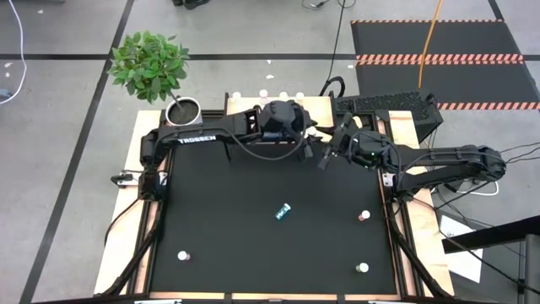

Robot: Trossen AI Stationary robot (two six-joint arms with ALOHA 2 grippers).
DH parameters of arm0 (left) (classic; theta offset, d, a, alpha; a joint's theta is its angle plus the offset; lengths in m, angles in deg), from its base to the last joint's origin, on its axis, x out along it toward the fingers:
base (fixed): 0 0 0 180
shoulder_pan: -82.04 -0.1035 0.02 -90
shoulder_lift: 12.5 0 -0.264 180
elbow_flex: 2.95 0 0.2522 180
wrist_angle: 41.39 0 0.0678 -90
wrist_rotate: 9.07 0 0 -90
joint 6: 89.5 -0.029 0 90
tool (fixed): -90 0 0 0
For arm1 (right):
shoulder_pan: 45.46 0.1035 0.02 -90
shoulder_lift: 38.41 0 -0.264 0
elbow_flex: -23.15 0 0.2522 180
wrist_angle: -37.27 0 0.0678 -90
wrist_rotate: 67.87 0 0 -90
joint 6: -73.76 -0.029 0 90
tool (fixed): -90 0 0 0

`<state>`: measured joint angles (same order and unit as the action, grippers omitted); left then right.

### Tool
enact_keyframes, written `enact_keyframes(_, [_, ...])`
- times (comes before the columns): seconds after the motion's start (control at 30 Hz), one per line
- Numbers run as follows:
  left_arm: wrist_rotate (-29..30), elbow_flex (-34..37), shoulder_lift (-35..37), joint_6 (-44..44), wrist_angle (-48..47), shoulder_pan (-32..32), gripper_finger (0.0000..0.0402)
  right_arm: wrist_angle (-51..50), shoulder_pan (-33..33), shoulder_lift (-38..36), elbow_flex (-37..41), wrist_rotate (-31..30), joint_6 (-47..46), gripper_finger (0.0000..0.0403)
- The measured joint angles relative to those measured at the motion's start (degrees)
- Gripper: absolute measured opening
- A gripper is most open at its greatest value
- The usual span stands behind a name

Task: Pick and place medicine bottles onto shelf by color
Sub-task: Put the top yellow pill bottle on the shelf aligned with the other yellow pill bottle

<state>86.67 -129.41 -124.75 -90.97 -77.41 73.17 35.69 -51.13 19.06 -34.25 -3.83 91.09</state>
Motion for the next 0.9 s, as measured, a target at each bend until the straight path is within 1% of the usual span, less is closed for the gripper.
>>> enact_keyframes(0.23, [0.60, 0.00, -0.04, 0.10, -0.40, -0.61, 0.0199, 0.27, 0.00, -0.04, 0.04, -2.57, 0.38, 0.0105])
enact_keyframes(0.53, [1.56, 0.00, -0.04, 0.46, -0.56, -0.87, 0.0178, 0.94, -0.22, -0.09, 0.04, -3.04, 1.06, 0.0105])
enact_keyframes(0.8, [1.85, 0.00, -0.04, 1.43, -0.44, -1.39, 0.0126, 1.21, -1.27, -0.38, 0.04, -2.68, 1.57, 0.0105])
enact_keyframes(0.9, [1.84, 0.00, -0.04, 1.57, -0.14, -1.51, 0.0117, 1.72, -1.40, -0.44, 0.04, -2.62, 1.98, 0.0105])
